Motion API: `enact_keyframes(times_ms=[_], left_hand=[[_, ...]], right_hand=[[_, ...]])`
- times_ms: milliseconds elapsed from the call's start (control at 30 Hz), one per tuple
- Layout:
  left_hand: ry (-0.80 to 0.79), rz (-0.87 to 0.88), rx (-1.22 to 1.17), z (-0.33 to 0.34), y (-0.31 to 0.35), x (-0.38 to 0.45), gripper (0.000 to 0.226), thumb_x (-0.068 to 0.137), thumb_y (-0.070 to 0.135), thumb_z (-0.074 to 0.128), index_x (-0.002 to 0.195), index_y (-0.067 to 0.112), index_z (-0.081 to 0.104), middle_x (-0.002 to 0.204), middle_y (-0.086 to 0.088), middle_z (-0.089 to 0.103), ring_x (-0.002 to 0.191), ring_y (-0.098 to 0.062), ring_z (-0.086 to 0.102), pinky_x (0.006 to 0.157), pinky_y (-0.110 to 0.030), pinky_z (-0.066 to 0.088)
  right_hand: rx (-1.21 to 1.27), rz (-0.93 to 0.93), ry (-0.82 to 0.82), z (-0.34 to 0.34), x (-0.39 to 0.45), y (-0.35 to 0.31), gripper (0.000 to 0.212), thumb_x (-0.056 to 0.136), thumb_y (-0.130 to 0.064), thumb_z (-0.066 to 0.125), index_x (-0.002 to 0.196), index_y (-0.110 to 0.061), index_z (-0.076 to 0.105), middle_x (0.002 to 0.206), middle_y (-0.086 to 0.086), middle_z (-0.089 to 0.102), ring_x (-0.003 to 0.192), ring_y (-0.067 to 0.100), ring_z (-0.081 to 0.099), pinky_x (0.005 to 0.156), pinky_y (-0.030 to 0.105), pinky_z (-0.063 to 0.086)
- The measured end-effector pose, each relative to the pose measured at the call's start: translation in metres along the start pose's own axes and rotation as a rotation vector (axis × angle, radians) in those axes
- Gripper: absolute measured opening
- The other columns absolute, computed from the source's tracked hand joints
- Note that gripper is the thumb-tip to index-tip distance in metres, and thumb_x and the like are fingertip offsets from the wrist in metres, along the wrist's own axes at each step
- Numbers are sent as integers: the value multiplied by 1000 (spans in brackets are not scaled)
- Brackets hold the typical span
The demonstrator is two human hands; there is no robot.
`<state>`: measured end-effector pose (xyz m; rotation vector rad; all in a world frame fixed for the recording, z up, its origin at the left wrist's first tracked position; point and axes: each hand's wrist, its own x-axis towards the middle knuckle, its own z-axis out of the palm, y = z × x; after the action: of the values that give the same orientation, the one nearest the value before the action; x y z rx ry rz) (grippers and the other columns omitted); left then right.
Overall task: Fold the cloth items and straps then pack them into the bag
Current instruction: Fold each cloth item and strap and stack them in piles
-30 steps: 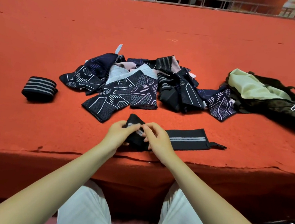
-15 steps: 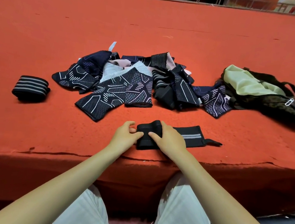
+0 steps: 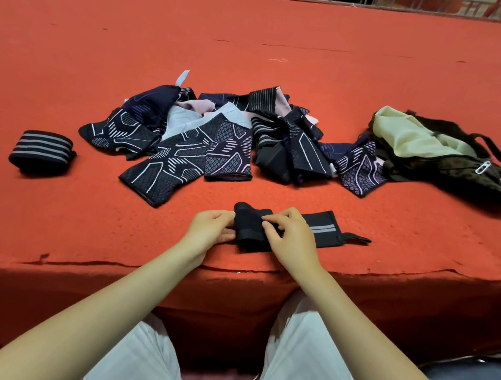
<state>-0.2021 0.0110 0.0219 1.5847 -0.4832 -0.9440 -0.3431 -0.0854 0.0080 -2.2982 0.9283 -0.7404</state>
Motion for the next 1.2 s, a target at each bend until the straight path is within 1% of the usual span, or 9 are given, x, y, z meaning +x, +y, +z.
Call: enact_keyframes(times_ms=[100,167,267,500,633,833,1000,1100,1200], left_hand=[[-79,28,-72,11,-1,-4,20,93,17,55,105,12,69,104,-8,71,99,-22,66,87,-27,53],[-127,64,-72,23,2,-8,22,94,14,52,110,18,66,100,-5,71,95,-18,65,90,-30,50],[-170,106,-36,41,8,-10,26,95,17,48,113,22,66,105,0,70,99,-11,63,89,-30,49],[-218,144,70,76,14,-7,24,98,16,43,106,16,65,103,-2,69,99,-10,62,89,-27,48],[-122,162,65,84,11,-1,19,93,6,50,106,12,63,101,-6,63,91,-15,60,84,-30,53],[-71,51,163,94,6,13,46,87,8,63,130,10,47,112,-14,58,74,-14,61,77,-34,57],[-136,64,285,99,11,18,28,87,8,62,114,3,62,96,-12,66,80,-20,62,72,-34,56],[-170,37,258,96,13,20,17,88,9,61,105,9,64,95,-10,66,77,-17,61,64,-23,53],[-214,36,176,92,9,17,22,90,11,60,111,7,65,96,-7,67,74,-11,61,61,-15,51]], right_hand=[[99,68,57,-10,-1,1,23,91,-37,59,93,-21,75,85,-8,57,94,12,48,77,23,35],[101,101,84,-16,-1,0,30,89,-45,57,86,-21,74,84,-8,60,96,11,44,79,20,31],[312,231,-2,-31,2,1,40,81,-63,53,83,-25,67,84,-9,64,88,10,55,78,28,42],[251,369,25,-58,9,37,19,85,-29,67,98,-16,64,92,-2,66,90,17,61,71,29,39],[179,363,28,-62,15,49,26,83,-32,68,104,-17,66,98,-1,69,94,19,62,78,32,45],[-172,367,-20,-67,18,64,43,85,-47,62,119,-21,65,115,7,58,117,30,42,97,38,37],[-91,410,-22,-58,14,58,42,88,-37,59,124,-15,59,120,16,58,117,34,47,96,37,38],[65,484,-41,-61,17,50,36,88,-27,60,117,-7,56,116,13,62,109,32,56,84,35,43],[108,518,-88,-65,18,44,27,89,-21,55,114,-9,57,113,10,63,107,29,58,86,35,44]])
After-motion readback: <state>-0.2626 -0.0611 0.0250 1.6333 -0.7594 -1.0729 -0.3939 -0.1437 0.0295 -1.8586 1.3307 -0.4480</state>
